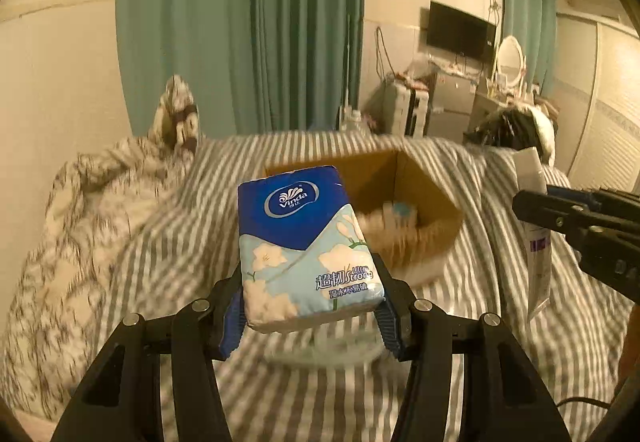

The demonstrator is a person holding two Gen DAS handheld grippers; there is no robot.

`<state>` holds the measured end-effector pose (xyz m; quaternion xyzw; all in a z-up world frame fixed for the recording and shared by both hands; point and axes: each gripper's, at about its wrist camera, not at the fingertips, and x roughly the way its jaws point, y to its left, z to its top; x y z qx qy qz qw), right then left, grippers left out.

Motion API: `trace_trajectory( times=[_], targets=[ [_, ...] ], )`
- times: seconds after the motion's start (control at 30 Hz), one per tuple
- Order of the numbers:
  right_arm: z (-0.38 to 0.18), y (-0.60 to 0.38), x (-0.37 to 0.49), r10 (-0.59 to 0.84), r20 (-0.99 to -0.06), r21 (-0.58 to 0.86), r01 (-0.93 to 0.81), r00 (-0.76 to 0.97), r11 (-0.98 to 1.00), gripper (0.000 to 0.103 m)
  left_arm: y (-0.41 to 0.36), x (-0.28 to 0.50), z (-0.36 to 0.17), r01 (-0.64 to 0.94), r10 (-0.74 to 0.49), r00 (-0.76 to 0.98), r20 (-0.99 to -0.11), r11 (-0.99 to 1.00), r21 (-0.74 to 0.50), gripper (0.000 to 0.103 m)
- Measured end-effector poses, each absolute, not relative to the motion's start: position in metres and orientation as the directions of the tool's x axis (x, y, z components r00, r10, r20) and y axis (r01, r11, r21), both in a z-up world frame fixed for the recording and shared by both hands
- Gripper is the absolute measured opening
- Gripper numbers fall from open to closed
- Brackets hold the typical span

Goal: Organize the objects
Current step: 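Drop the tissue pack and white tube into the box with both tools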

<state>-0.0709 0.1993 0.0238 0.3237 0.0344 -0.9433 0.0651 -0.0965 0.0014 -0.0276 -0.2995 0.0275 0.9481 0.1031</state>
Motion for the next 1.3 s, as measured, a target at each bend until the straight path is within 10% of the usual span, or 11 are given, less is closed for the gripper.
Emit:
trace_trajectory(
  times=[0.4,1.13,1.3],
  targets=[
    [0.061,0.174,-0.157,-0.148,-0.558,-0.063,0.22,-0.817,-0.974,0.024,0.012,-0.199,0.011,-0.177,0.164,-0.846,-0.508,-0.984,-0.022,0.056],
    [-0.041,0.187,-0.247,-0.104,-0.691,-0.018,0.161,-0.715,-0.987,0.025,0.013,-0.261,-0.09,-0.28,0.242,-0.739,-0.629,-0.959,-0.04,0.058],
    [-0.02,0.197,-0.225,-0.085,-0.645,-0.022,0.129,-0.76,-0.991,0.06,0.011,-0.249,-0.082,-0.293,0.252,-0.755,-0.605,-0.955,-0.031,0.076]
  ],
)
